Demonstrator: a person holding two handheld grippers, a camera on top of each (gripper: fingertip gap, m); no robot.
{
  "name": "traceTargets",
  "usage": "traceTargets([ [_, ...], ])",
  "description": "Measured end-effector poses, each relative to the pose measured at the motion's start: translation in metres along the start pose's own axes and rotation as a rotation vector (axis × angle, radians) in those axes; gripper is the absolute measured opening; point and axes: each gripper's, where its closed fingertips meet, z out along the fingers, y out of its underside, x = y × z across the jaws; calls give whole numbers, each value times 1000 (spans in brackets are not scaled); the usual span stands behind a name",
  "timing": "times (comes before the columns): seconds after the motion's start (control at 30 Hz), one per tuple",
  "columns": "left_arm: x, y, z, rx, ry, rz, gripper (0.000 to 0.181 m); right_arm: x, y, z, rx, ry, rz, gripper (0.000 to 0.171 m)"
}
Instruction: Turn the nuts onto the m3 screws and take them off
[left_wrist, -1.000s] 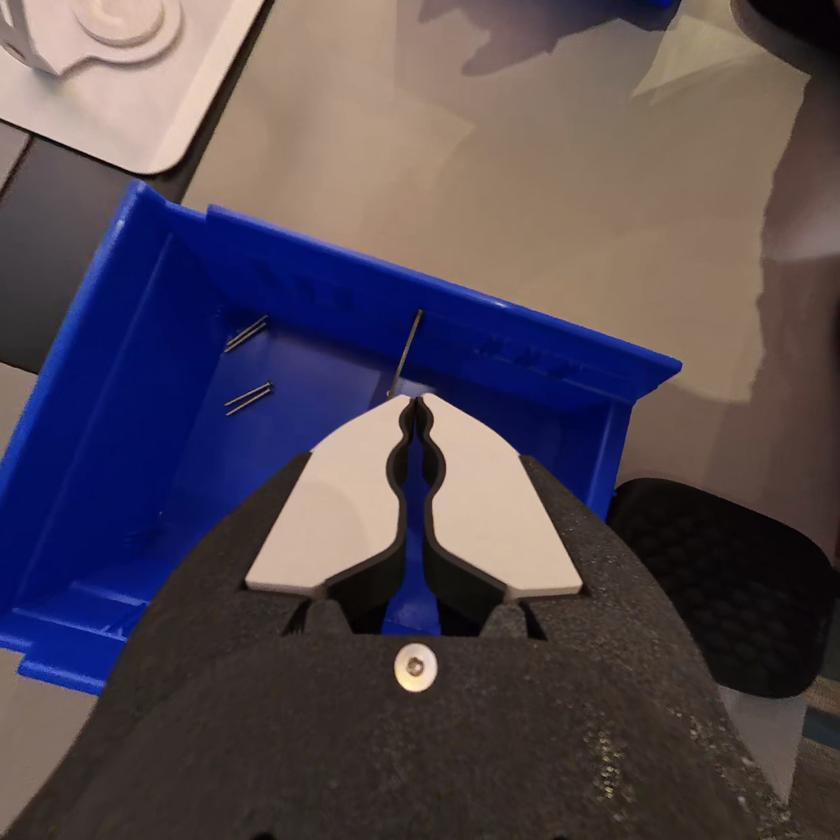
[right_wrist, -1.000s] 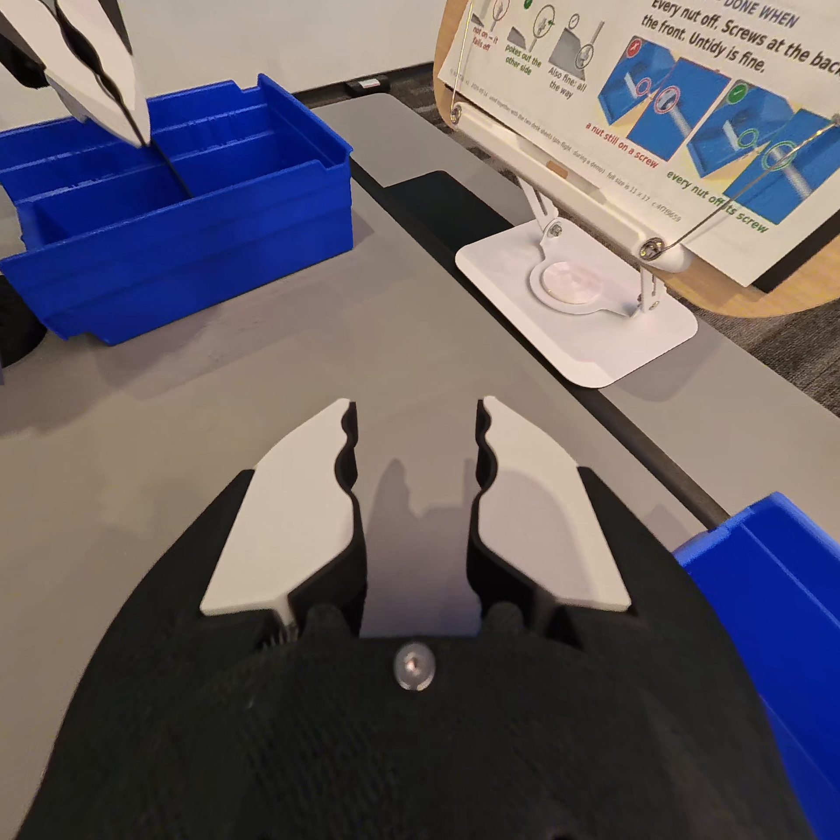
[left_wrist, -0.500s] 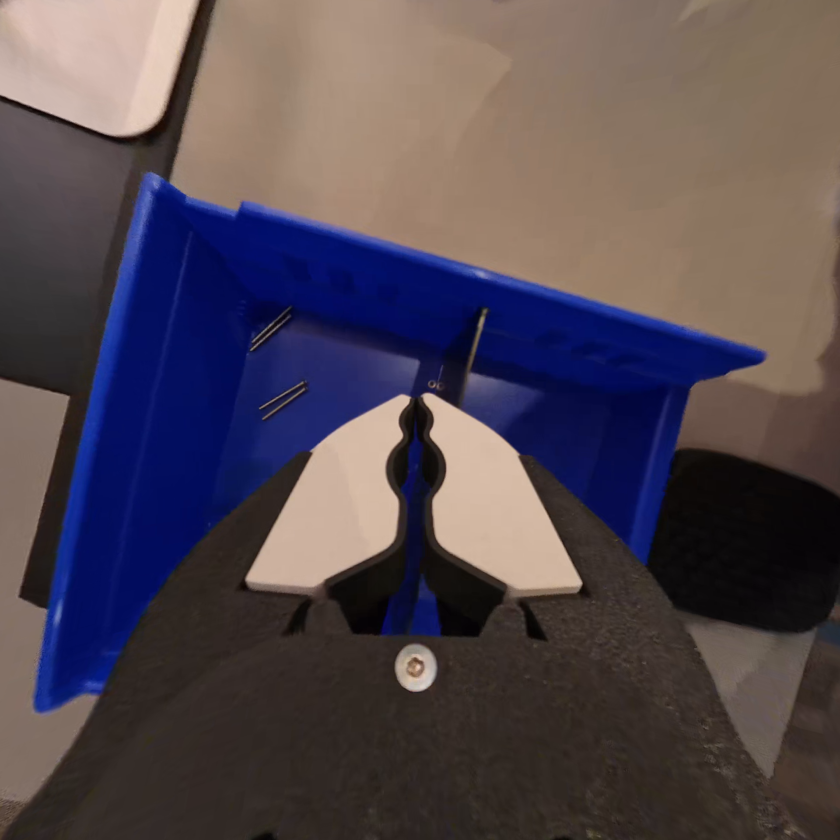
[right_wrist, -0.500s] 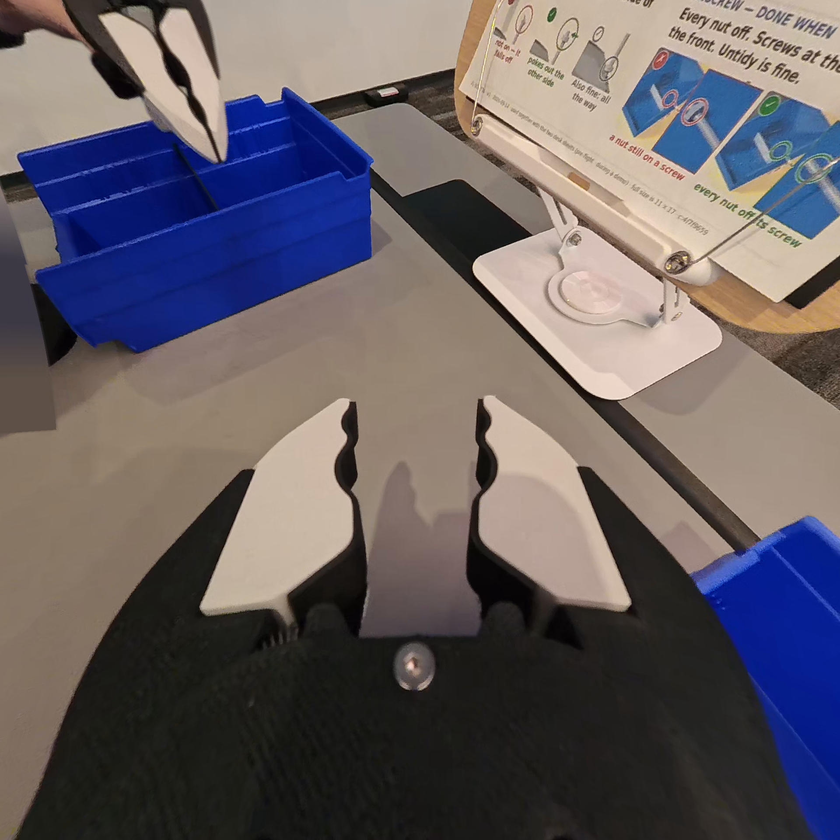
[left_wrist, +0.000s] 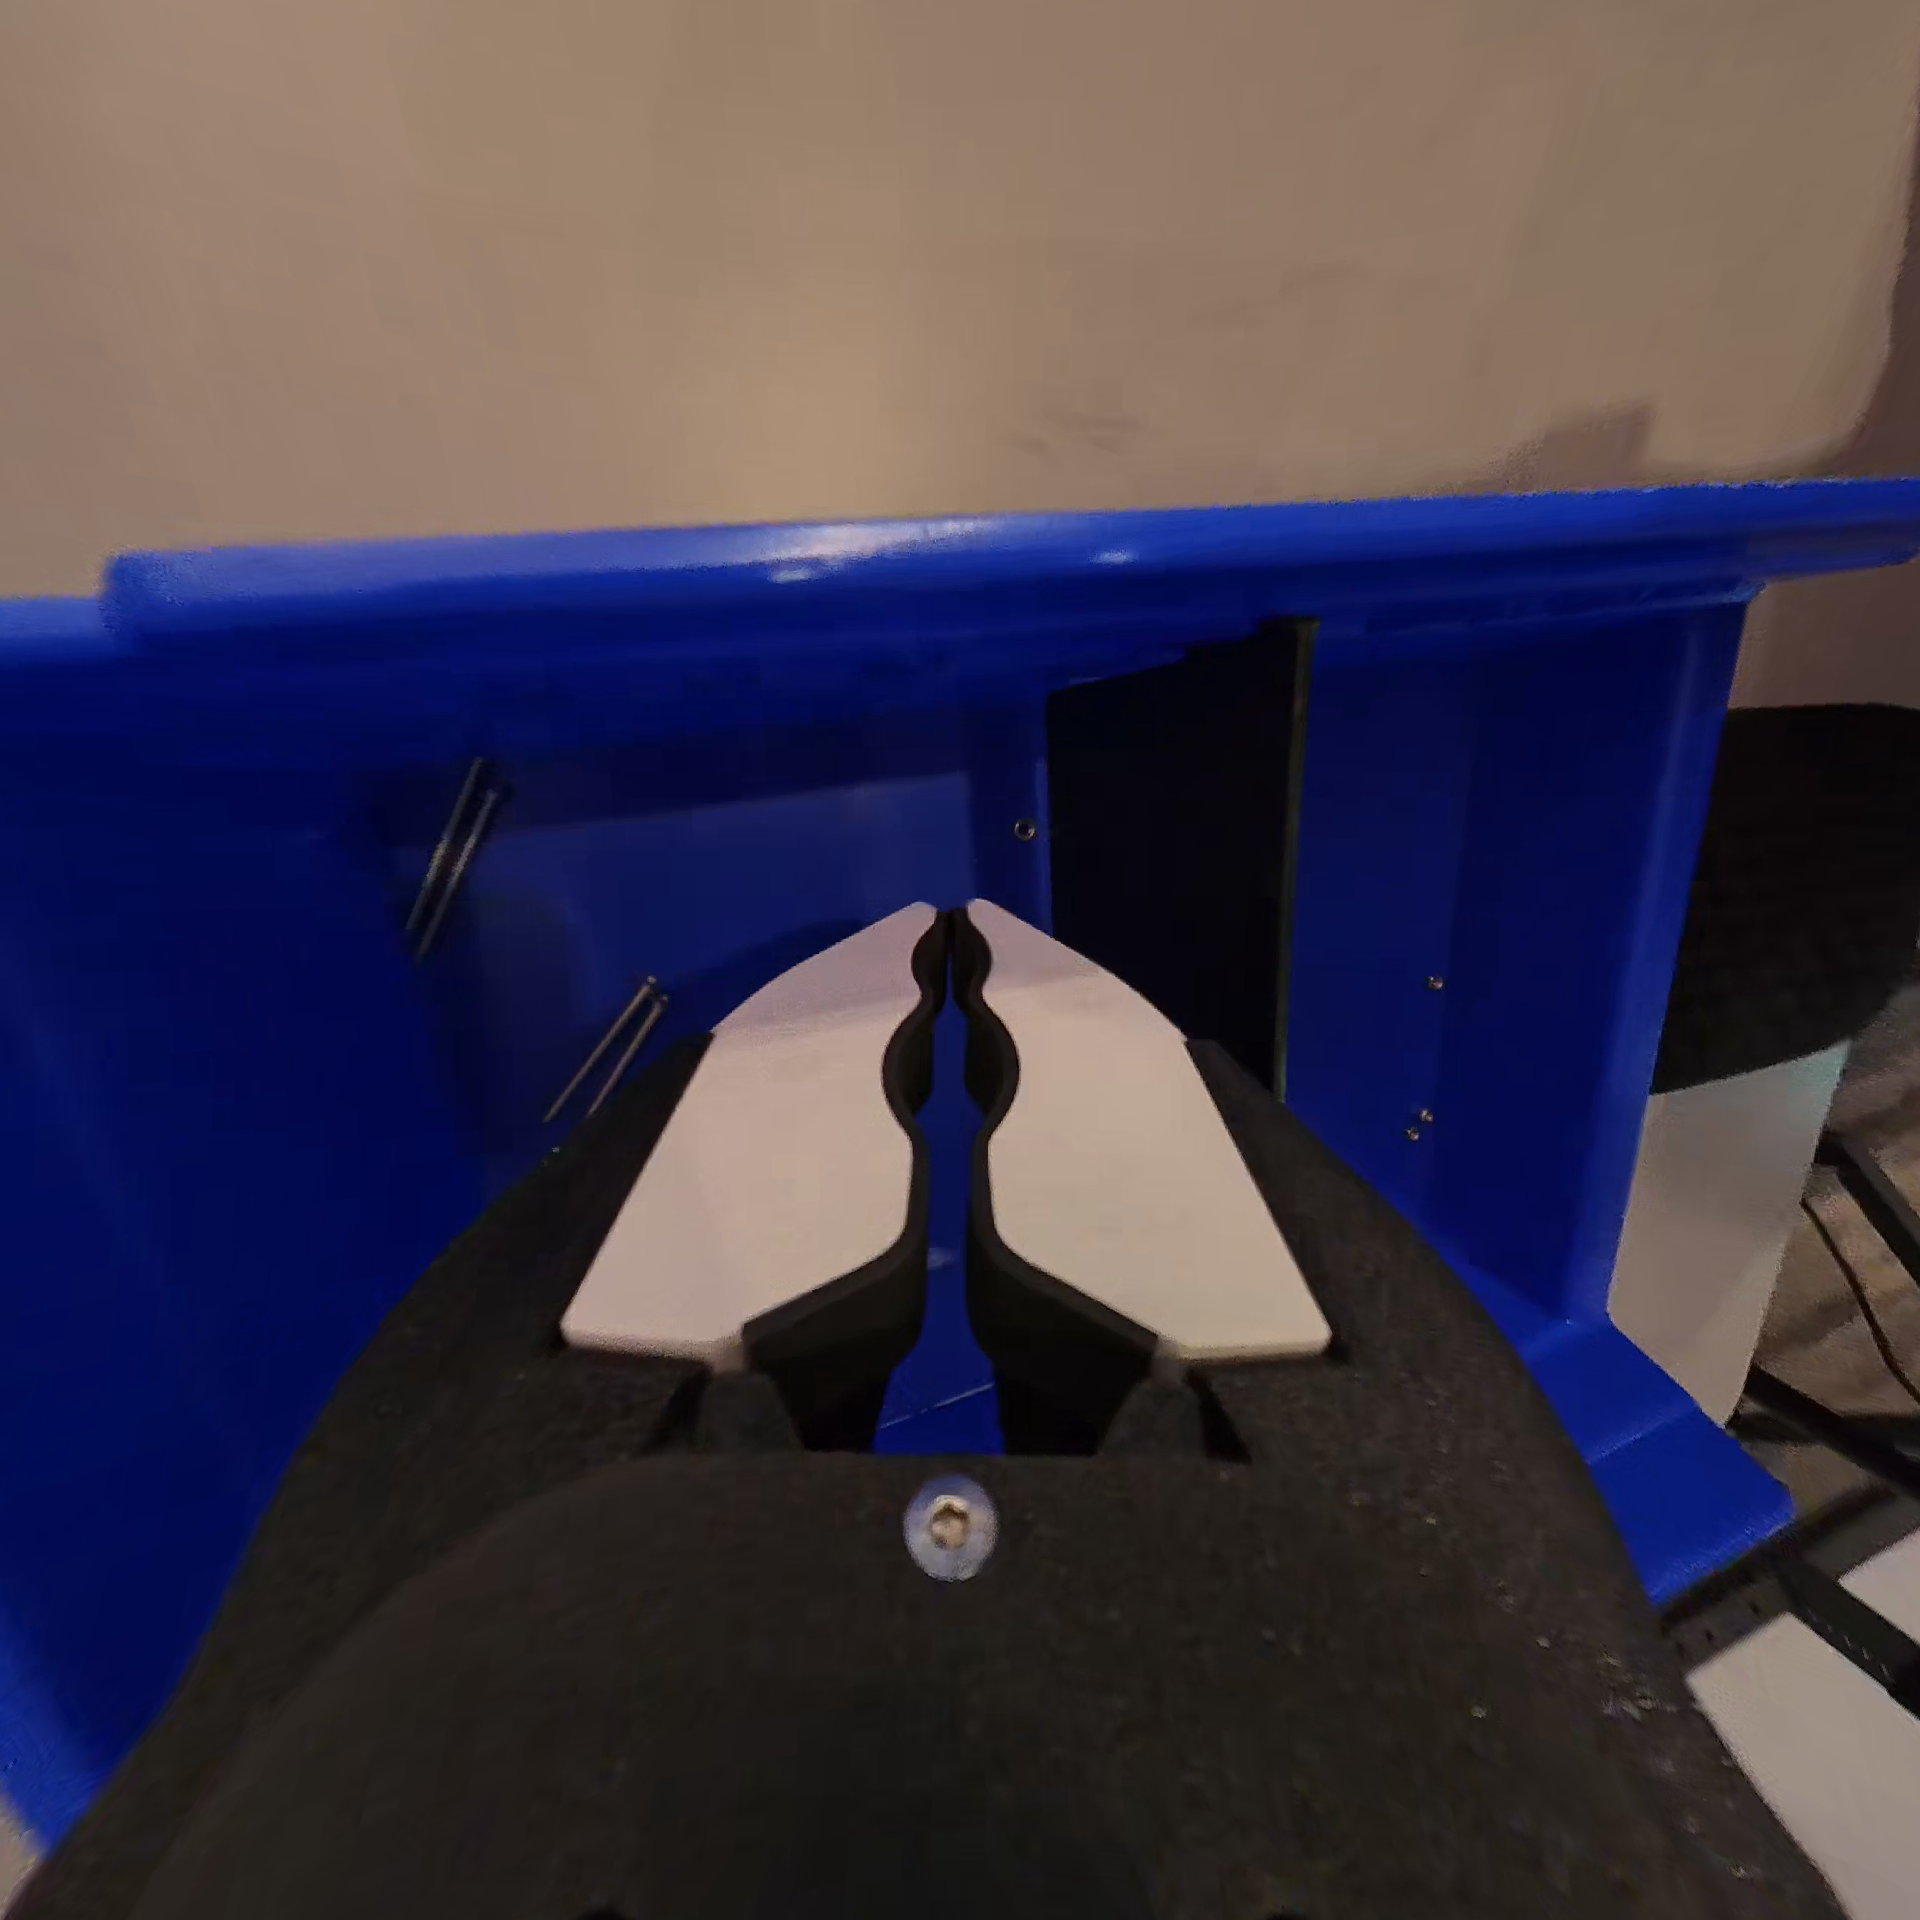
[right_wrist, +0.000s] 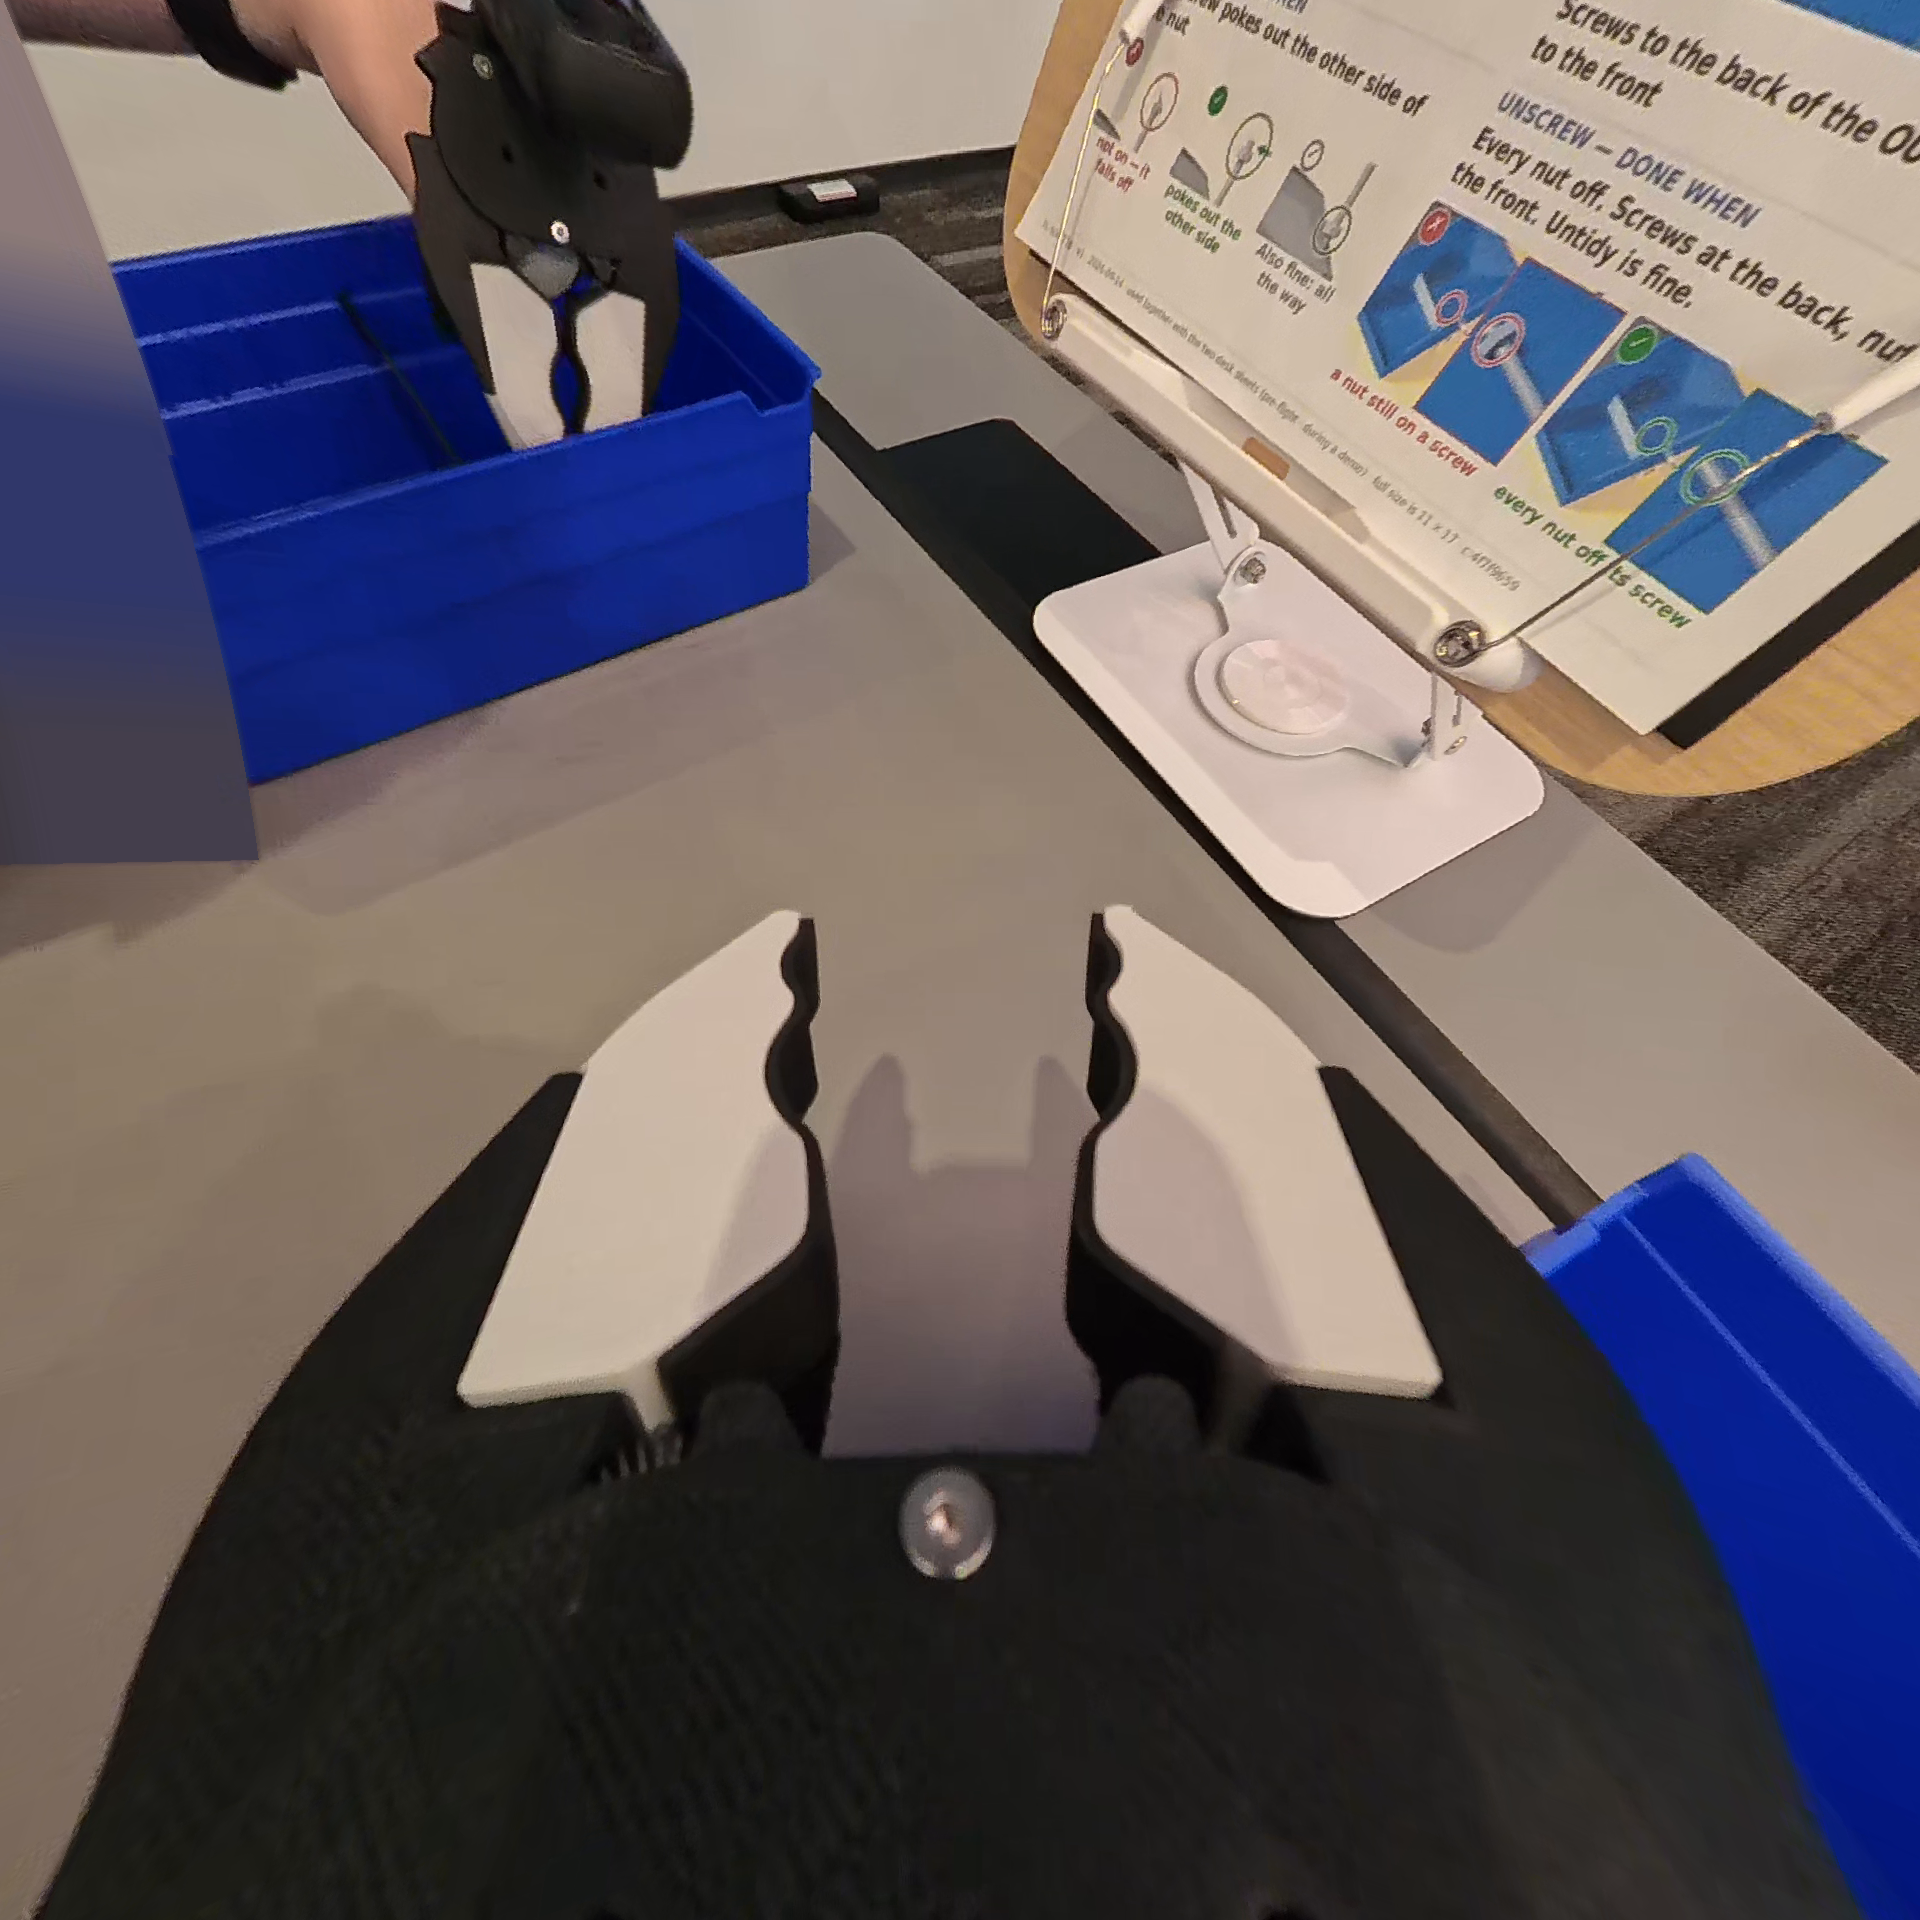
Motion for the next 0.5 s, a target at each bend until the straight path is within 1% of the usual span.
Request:
traceTargets([
  [0.3, 3, 3, 21, -21, 95, 115, 0, -2, 2, 1, -29, 6, -33, 50],
  [0.5, 7, 5, 26, -51, 80, 187, 0, -3, 4, 3, -38, -5, -32, 51],
])
